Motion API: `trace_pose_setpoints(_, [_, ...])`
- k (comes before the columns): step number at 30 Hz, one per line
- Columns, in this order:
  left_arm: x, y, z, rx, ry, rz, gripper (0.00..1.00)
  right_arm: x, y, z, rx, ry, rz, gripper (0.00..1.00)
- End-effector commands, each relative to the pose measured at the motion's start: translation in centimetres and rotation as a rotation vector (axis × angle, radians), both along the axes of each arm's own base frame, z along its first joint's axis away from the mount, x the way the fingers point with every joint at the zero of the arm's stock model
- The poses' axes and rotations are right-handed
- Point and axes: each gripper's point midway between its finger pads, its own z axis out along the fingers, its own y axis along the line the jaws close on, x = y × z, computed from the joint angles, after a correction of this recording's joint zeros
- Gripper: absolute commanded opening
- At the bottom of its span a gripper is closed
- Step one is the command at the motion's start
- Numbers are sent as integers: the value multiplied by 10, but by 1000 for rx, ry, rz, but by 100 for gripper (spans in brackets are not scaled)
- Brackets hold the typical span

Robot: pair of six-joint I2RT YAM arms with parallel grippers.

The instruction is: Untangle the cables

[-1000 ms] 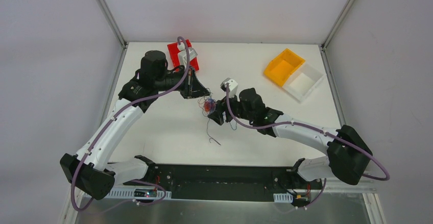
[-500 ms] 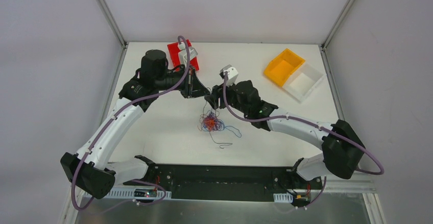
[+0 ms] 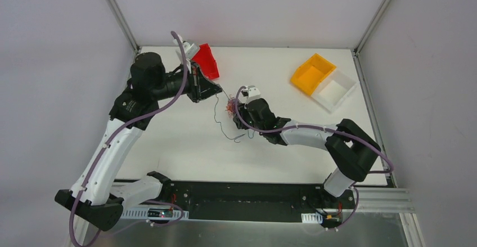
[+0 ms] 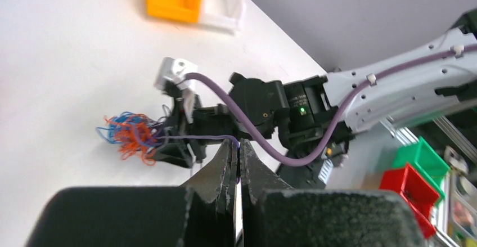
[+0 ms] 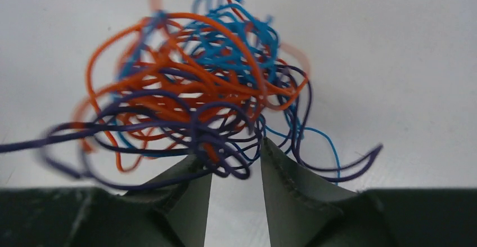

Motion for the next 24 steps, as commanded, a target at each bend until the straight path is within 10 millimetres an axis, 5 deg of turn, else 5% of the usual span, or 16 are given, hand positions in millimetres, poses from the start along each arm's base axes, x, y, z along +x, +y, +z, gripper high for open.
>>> trace_pose_setpoints(1, [6,34,50,-30,-155,182,0,17,-45,-13,-35,41,-232,38])
trace_pose_setpoints(7, [29,78,34,83,-163,438,0,16,-96,-15,-30,96,-353,19])
trace_pose_setpoints(11, [31,83,24,123,-161,455,0,11,-118,-8,-5,110,-382,10])
trace_pose_setpoints(12, [30,80,21,126,-153,435,0,7,-116,-5,9,112,-350,13])
trace_pose_setpoints(17, [14,49,16,89,-117,221,0,-22,-86,19,102,99,-74,69])
trace_pose_setpoints(24, [-3,27,17,36,-61,55,0,-24,-65,53,156,58,45,79])
